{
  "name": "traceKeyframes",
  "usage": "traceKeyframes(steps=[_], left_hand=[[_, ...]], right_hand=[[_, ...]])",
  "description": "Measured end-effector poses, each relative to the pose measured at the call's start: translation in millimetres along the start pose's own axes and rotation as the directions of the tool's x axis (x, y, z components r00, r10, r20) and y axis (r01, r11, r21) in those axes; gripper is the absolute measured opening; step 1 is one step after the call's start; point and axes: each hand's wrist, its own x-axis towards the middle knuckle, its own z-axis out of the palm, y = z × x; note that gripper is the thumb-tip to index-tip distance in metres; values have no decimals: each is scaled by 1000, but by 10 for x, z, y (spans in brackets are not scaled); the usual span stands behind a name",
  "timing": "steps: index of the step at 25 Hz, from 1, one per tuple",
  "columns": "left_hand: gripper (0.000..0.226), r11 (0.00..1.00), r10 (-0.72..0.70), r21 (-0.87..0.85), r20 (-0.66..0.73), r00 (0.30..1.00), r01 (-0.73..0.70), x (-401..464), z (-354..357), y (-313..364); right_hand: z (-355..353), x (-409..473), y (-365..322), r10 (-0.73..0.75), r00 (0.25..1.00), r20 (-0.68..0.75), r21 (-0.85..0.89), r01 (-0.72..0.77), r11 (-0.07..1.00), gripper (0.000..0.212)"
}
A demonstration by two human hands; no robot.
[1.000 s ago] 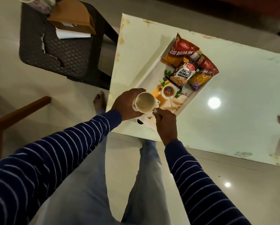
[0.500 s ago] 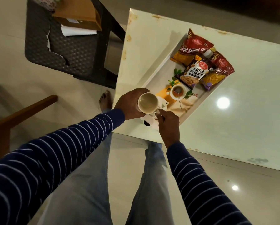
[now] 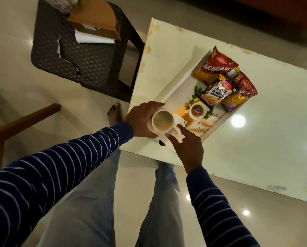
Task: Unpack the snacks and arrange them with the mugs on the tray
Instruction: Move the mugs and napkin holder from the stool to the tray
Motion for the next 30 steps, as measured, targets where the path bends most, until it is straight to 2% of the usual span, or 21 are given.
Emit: traceKeyframes(steps=[2,3,5,6,8,10,12,13,14,18,22,26,30], left_hand=[[123,999,11,42,5,1000,-11,-92,-168,-142],[120,999,1,38,-18,1000,0,-157,-275,-241],[100,997,-66,18,-159,985,70,-279,-624,-545],[87,991,-130,-10,-261,956,132,-324,-827,-728],[68,961,-276,-125,-474,836,246,-385,-1275,-1107],[59,930,-365,-226,-642,674,289,-375,-1759,-1483],[59,903,-426,-302,-715,554,305,-311,-2243,-1780],[64,891,-454,-352,-716,530,288,-269,-2478,-1914],[72,883,-469,-392,-698,542,259,-217,-2694,-2032],[108,905,-394,-386,-590,705,182,66,-3277,-2405],[112,932,-294,-334,-475,829,139,356,-3429,-2501],[100,941,-236,-329,-479,846,76,483,-3398,-2581],[92,956,-199,-288,-518,832,49,469,-3412,-2562]], right_hand=[[-140,-15,-89,0,989,-147,-118,-18,993,55],[-192,-3,-159,5,982,-191,-99,-24,995,54],[-224,141,-465,-29,977,-211,18,34,999,47],[-214,251,-666,-72,975,-209,62,87,994,43],[-145,508,-1161,-181,966,-184,96,201,975,36],[-29,784,-1719,-273,947,-168,130,296,946,32],[129,1056,-2260,-383,909,-163,129,405,905,30],[223,1185,-2533,-438,886,-152,120,457,881,29],[319,1316,-2802,-483,865,-137,112,497,860,30],[657,1784,-3701,-543,838,-55,30,545,838,41],[853,2046,-4132,-551,834,7,-52,551,833,45],[966,2205,-4192,-564,826,22,-109,562,820,29],[998,2227,-4223,-544,838,37,-111,545,831,24]])
